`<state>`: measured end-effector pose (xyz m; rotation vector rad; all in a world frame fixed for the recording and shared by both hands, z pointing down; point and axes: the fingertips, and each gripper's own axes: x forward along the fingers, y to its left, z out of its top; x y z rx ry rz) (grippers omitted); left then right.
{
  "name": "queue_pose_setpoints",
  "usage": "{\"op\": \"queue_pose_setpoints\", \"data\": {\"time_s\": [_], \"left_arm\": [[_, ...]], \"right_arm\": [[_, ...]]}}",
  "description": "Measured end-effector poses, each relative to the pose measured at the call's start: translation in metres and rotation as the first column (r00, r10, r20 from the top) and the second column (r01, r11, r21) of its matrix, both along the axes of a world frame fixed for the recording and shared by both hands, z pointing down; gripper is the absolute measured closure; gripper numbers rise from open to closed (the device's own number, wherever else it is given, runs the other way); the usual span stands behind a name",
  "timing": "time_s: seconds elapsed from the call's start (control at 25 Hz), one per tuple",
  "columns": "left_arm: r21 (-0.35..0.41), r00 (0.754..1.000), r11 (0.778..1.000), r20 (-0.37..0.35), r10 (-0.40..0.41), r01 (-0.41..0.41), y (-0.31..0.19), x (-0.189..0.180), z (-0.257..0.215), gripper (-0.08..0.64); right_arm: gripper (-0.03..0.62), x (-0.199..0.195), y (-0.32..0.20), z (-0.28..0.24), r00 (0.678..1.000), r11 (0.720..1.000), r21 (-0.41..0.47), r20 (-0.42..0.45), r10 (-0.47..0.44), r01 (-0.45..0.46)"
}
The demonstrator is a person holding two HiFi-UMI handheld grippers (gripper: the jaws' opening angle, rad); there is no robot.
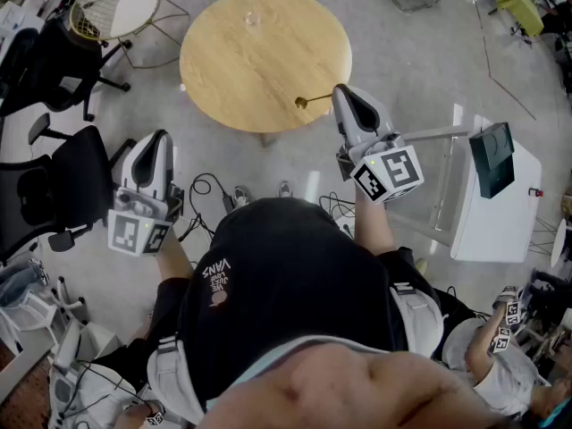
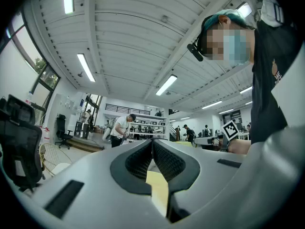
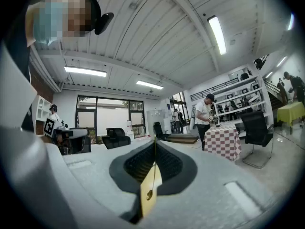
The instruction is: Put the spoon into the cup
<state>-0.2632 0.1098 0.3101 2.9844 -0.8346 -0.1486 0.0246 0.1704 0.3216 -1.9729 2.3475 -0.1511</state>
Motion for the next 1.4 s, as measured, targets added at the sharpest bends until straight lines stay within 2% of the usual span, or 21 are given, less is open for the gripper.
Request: {"op": "queue_pose_setpoints", "data": {"time_s": [0.24, 0.52, 0.88, 1.4], "left_arm": [[0.005, 1.0, 1.0, -0.005, -0.005, 0.005, 0.008, 0.01, 0.001, 0.555], [0.012, 0.999, 0.999, 0.006, -0.053, 0.053, 0.029, 0.031, 0.004, 0.555], [-0.007, 0.995, 0.995, 0.016, -0.095, 0.095, 0.049, 0.04, 0.014, 0.555], [-0.001, 0.999, 0.999, 0.007, -0.053, 0.053, 0.002, 0.046, 0.014, 0.555]], "right_arm": [[0.594, 0.006, 0.003, 0.0, 1.0, 1.0, 0.009, 0.013, -0.02, 0.02], [0.594, 0.023, 0.01, 0.007, 0.997, 0.997, 0.009, 0.024, -0.075, 0.075], [0.594, 0.036, 0.013, 0.016, 0.993, 0.994, 0.005, 0.042, -0.112, 0.112], [0.594, 0.037, -0.022, 0.013, 0.996, 0.997, 0.007, 0.031, -0.078, 0.078]]}}
